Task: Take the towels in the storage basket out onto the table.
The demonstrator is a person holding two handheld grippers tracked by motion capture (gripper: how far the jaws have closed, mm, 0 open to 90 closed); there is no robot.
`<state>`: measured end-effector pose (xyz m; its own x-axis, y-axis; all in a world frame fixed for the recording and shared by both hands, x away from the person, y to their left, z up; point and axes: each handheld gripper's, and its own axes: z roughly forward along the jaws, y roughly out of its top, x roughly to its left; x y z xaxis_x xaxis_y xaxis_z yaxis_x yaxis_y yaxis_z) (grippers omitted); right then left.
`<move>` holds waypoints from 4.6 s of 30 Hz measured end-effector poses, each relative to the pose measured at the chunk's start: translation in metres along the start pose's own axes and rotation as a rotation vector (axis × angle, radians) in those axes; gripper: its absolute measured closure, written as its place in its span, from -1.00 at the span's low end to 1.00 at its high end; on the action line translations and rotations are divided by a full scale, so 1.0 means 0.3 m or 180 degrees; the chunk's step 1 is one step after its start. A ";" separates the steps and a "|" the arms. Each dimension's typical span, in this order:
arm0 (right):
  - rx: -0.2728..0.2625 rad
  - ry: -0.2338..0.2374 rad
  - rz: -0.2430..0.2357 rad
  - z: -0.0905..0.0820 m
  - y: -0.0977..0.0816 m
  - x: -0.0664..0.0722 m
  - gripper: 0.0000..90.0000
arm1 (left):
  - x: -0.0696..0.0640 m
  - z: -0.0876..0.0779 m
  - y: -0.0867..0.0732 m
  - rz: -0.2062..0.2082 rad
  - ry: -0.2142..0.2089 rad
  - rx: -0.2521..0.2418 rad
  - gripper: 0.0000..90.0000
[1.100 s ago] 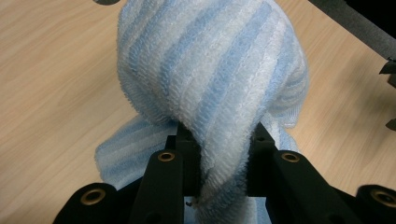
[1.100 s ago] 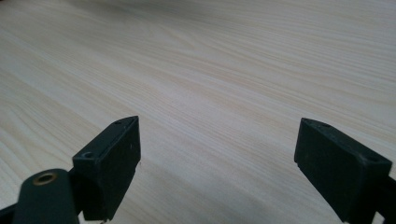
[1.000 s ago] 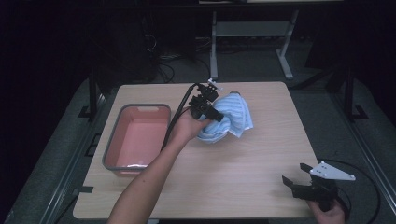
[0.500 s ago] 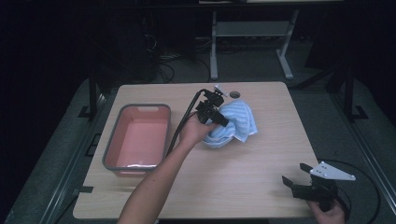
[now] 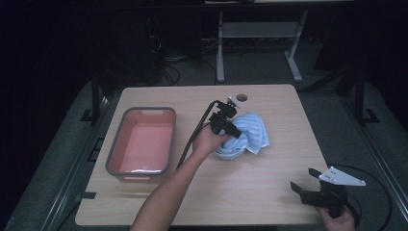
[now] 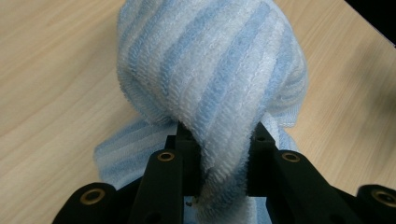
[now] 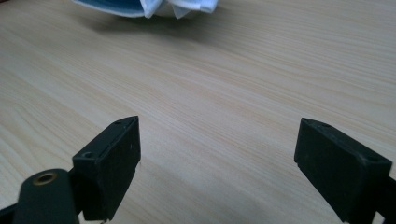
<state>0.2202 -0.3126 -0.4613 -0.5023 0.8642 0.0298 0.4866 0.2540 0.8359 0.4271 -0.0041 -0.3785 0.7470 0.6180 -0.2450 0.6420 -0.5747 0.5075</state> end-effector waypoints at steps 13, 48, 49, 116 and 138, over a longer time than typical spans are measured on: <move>0.0005 0.0001 0.0003 -0.001 0.000 0.000 -0.69 | -0.014 0.051 -0.001 -0.0009 -0.0039 0.0040 0.60; 0.0030 0.0004 -0.0044 0.005 0.002 0.009 -0.69 | -0.025 0.142 -0.048 -0.0143 -0.0171 0.0046 0.09; 0.0032 0.0003 -0.0035 0.006 0.002 0.008 -0.69 | -0.026 0.140 -0.048 -0.0167 -0.0171 0.0006 0.05; 0.0155 0.0039 -0.0111 0.058 0.024 0.029 -0.69 | -0.049 -0.118 -0.304 -0.0045 -0.0253 -0.0450 -0.38; 0.0179 0.0021 -0.0123 0.053 0.019 0.033 -0.69 | -0.085 -0.153 -0.431 -0.0002 -0.0313 -0.0546 -0.39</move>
<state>0.2295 -0.2958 -0.4648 -0.5260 0.8505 0.0019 0.5061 0.3113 0.8043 0.3171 0.0790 -0.4000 0.7652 0.5582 -0.3207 0.6099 -0.4692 0.6387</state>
